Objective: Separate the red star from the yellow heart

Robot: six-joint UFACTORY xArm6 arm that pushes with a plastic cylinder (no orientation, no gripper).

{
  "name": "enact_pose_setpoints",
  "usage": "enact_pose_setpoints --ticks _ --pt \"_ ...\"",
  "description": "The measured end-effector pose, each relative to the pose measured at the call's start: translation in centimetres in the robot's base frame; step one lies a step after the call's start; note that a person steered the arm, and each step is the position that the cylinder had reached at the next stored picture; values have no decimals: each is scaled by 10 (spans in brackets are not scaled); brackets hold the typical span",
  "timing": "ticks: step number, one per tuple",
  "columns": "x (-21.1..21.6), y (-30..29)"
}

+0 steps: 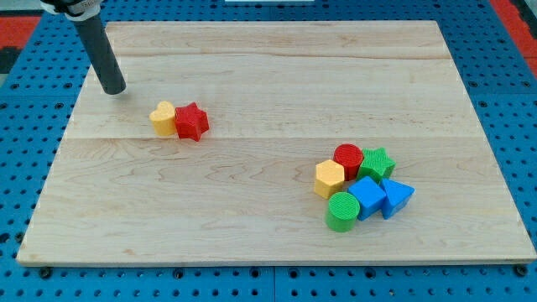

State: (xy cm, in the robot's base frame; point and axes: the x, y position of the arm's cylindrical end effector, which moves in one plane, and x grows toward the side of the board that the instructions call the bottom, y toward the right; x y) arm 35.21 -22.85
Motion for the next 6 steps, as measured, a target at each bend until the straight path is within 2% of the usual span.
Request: enact_pose_setpoints --ticks 2,4,5,6 --pt "1 11" --pt "21 4" --pt "54 45" --pt "61 109"
